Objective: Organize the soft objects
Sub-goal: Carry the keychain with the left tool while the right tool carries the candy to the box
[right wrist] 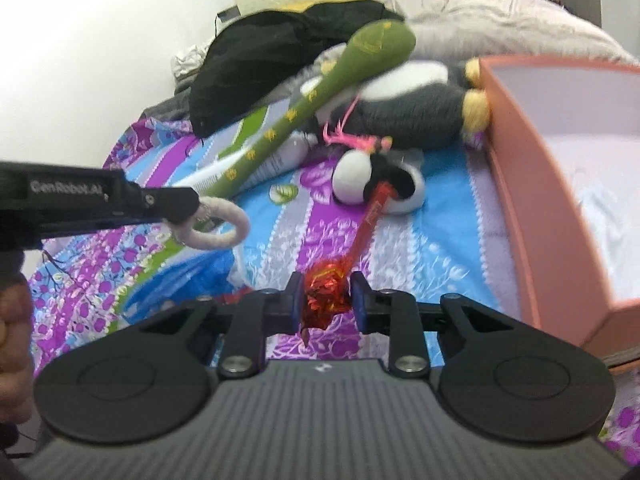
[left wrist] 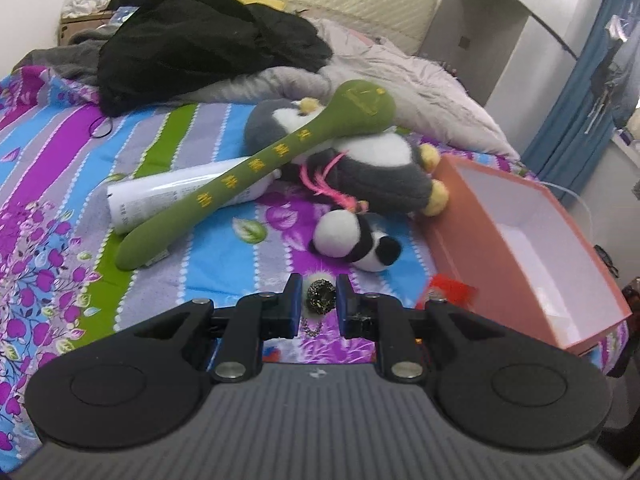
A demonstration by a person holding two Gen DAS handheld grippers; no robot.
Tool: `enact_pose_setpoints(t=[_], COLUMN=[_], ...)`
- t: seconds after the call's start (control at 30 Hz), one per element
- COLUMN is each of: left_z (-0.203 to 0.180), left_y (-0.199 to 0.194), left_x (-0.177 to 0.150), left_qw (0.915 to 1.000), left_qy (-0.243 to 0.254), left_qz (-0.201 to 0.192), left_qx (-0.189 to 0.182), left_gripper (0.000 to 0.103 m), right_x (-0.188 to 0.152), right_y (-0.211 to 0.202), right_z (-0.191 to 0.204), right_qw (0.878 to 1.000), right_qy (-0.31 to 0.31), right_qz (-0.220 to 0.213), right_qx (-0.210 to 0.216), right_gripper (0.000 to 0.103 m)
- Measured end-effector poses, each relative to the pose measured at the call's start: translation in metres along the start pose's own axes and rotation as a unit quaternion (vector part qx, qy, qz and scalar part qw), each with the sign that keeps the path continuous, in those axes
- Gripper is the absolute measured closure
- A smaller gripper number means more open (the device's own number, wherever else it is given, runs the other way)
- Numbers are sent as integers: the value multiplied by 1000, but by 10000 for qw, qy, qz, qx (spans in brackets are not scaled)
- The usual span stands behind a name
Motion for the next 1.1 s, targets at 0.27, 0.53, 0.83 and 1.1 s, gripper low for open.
enact_pose_setpoints(t=[0.27,0.53,0.83,1.1], left_z=[-34,-68,-139,-213], left_y=[-26,-40,-56,-27], left_x=[29,54,100,109], left_qw=[9985,9960,9875,9827], left_qy=[117,239,569,710], left_qz=[-317,-456,-709,-96], left_qx=[-437,-727,-1286,-1708], left_gripper=[83,83,82,82], right_x=[30,62,121,145], right_y=[-39,-78,-142,-171], right_z=[-5,-16,-37,-94], right_qw=[9987,9945,9794,9726], right_qy=[-189,-319,-586,-383], right_qz=[-406,-854,-1634,-1634], right_qx=[-256,-513,-1027,-1610], right_gripper=[83,83,83,83])
Point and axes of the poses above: each gripper's, at about its wrist camera, not at the fingertips, and y roughly the way its jaws point, z to its left, x to its top, the point moved 7 cm from there along y, roughly the way its jaws point, and after that the axes turned 8 degrees about x, right-handed, at the moved point
